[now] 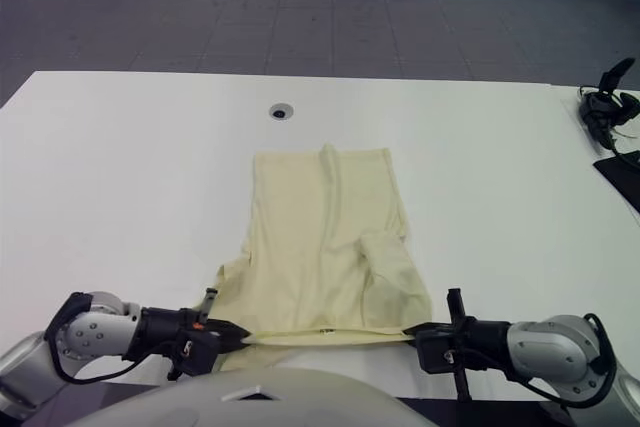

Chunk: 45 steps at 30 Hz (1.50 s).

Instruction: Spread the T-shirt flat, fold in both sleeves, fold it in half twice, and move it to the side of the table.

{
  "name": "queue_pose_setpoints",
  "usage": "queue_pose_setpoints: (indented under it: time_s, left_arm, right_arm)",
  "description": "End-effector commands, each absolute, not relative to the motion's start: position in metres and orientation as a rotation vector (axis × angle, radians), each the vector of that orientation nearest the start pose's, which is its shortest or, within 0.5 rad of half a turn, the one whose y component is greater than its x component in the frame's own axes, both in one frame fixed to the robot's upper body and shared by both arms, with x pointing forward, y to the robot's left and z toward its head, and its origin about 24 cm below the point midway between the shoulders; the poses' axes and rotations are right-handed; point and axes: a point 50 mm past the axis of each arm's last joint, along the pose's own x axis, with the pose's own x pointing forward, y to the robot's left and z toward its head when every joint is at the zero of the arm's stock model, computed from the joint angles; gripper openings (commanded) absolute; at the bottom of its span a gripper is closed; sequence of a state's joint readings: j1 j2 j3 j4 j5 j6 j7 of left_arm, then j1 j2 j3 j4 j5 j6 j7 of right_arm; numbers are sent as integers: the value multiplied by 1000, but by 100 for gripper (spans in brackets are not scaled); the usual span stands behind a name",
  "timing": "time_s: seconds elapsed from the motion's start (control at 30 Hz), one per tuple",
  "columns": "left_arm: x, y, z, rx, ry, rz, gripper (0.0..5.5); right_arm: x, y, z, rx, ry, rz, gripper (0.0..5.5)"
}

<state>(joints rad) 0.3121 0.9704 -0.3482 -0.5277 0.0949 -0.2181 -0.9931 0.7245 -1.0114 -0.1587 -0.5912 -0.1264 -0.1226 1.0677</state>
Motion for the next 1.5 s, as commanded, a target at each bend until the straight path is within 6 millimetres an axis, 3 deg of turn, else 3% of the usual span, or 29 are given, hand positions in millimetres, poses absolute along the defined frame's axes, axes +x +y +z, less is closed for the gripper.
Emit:
queue_pose_setpoints:
  time_s: [0.03,0.23,0.37,0.47,0.6,0.67,0.83,0.9,1.0,1.2,1.5]
  left_arm:
    - [127,158,74,832,150,-1606,131]
    - [127,158,94,665,89,-1638,232]
    - [142,160,108,553,6,-1571,293]
    - [170,156,111,535,-84,-1383,349]
    - [208,147,100,576,-100,-1149,417]
    - [224,141,94,582,-98,-1063,452]
    - [259,122,73,626,-64,-921,532]
    - [266,118,65,659,-47,-907,540]
    - [275,115,50,747,-14,-902,540]
    - [281,114,37,840,-1,-907,540]
    - [285,120,35,1037,-73,-840,540]
  right_arm:
    - [104,-232,88,-985,578,1362,121]
    - [102,-234,94,-946,574,1373,216]
    - [107,-232,111,-897,490,1355,275]
    - [114,-235,127,-866,408,1317,328]
    - [139,-244,143,-863,273,1153,393]
    - [154,-248,141,-878,247,1053,426]
    - [171,-244,123,-887,247,978,503]
    - [176,-240,116,-892,248,978,539]
    - [177,-238,100,-884,298,1013,539]
    - [172,-253,81,-963,430,1023,539]
    - [153,-269,78,-1002,553,1035,539]
